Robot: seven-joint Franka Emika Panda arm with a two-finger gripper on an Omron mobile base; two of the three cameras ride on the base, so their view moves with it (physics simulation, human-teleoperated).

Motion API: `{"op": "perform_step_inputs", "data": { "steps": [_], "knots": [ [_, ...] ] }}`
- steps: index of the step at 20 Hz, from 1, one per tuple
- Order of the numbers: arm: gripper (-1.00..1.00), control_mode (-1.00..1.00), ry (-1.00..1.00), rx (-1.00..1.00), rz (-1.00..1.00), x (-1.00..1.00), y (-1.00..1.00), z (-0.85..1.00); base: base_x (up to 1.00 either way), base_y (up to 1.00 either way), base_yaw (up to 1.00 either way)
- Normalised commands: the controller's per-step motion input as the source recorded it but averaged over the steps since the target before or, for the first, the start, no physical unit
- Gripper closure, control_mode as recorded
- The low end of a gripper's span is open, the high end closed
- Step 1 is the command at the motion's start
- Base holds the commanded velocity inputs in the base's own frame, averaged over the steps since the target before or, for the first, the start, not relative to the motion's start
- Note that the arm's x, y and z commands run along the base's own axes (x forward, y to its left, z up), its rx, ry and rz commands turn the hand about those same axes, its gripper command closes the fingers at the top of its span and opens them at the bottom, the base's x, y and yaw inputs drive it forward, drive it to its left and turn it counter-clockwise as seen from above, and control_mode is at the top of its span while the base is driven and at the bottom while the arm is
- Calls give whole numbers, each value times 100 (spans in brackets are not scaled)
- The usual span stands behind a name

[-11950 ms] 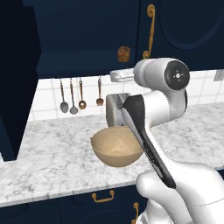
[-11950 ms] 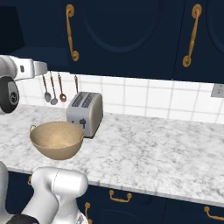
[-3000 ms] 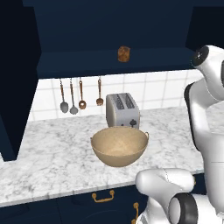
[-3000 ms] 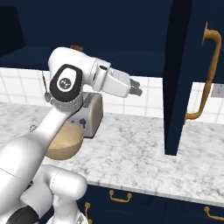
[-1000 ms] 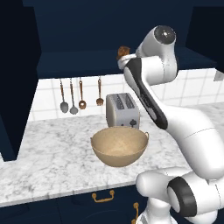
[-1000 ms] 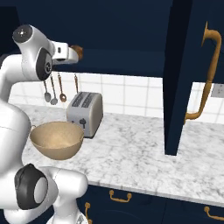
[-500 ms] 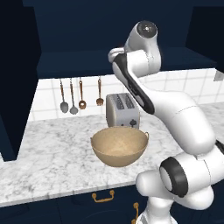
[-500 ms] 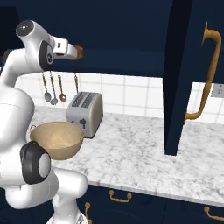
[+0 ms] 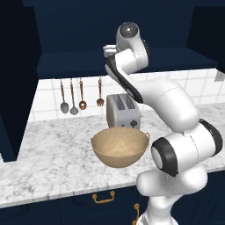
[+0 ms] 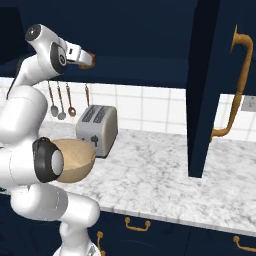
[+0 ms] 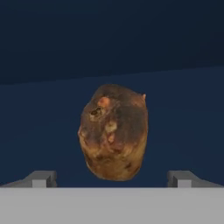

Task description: Open the cabinet, pick up the bread from the cabinet and place it in the basket. Then move the basket to the dining counter.

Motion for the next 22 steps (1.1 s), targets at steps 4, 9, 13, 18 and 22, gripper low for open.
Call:
{"op": "perform_step_inputs", "data": {
  "steps": [4, 9, 13, 18, 22],
  "knots": [
    [-100, -100, 4, 1, 0, 31, -2, 0, 0, 0, 0],
    [-100, -100, 2, 5, 0, 40, -13, -10, 0, 0, 0],
    [-100, -100, 0, 5, 0, 15, -13, -16, 0, 0, 0],
    [-100, -100, -1, 2, 0, 0, -9, -23, 0, 0, 0],
    [100, -100, -4, 0, 0, 0, -8, -25, 0, 0, 0]
  ]
}}
